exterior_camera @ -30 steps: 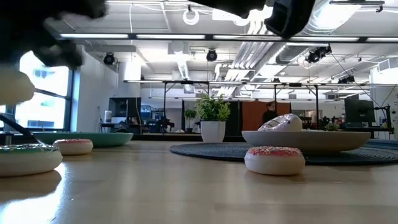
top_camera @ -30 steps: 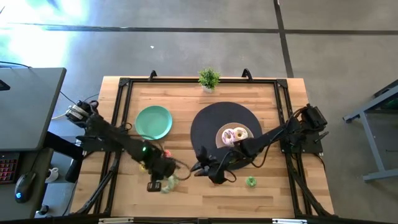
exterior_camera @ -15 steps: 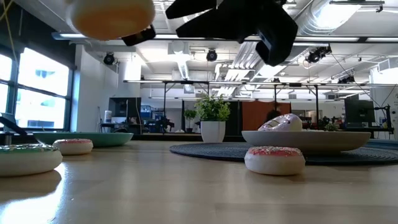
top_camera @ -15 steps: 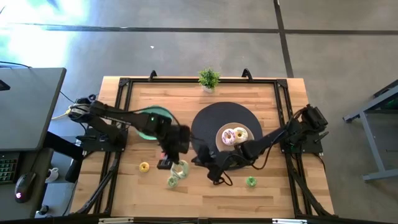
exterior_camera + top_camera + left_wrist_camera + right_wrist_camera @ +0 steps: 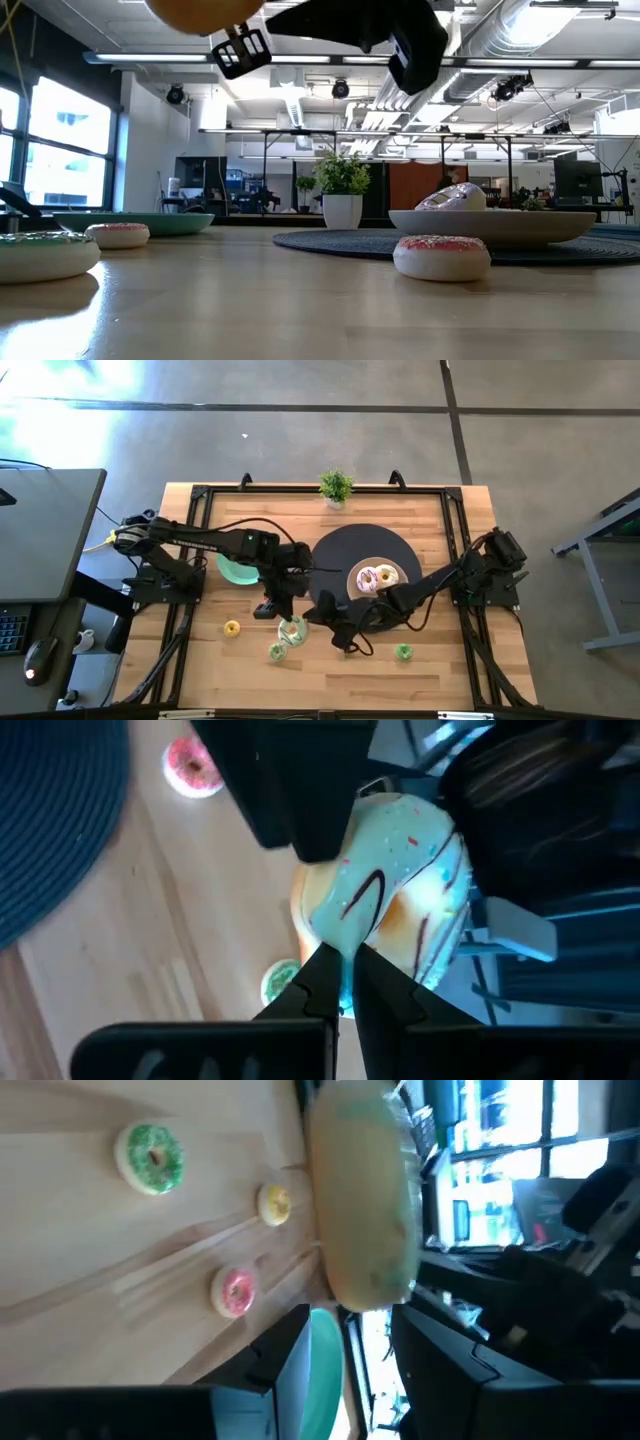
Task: Pick & Place donuts
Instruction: Put the large green donut on the white plate
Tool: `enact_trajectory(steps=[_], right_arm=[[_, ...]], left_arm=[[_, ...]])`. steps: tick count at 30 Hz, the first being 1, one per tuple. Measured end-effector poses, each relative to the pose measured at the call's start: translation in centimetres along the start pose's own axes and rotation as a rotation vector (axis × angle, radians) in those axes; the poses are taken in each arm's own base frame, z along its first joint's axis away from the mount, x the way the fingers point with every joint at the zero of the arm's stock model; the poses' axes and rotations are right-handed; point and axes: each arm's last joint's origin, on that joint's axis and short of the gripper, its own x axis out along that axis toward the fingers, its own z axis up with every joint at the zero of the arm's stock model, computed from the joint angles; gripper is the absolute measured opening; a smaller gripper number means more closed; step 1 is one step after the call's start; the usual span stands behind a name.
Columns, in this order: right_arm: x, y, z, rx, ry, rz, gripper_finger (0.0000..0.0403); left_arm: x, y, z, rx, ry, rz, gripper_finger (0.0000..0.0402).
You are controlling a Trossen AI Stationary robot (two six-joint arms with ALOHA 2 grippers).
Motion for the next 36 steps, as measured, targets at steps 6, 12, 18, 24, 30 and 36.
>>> enact_trajectory(steps=[6,12,18,24,30,36], right_arm=[[0.2,-0.7,-0.3,0.026,-0.078,-0.035,0.0138],[0.1,-0.8,-0.1,0.031,-0.023,-0.071,0.0138],[-0.1,-1.2,0.9,0.0,-0.214,-0.079,0.0138],[-0.2,-1.4,1.1,0.015,-0.262,-0.095,0.0138],[-0.2,-1.5,1.1,0.024,-0.306,-0.087,0.0138],[-0.2,-1.6,1.1,0.043,-0.29,-0.095,0.0138]], left_arm=[[-0.3,0.2,0.0,0.02,-0.01,-0.076,0.0012],[-0.4,0.2,-0.1,0.01,-0.002,-0.1,0.0012],[-0.5,0.0,0.0,0.069,-0.012,-0.158,0.0012],[-0.5,0.0,0.2,0.115,-0.037,-0.164,0.0012],[-0.5,0.0,0.9,0.148,-0.093,-0.178,0.0012],[-0.2,0.2,1.3,0.108,-0.102,-0.185,0.0012]])
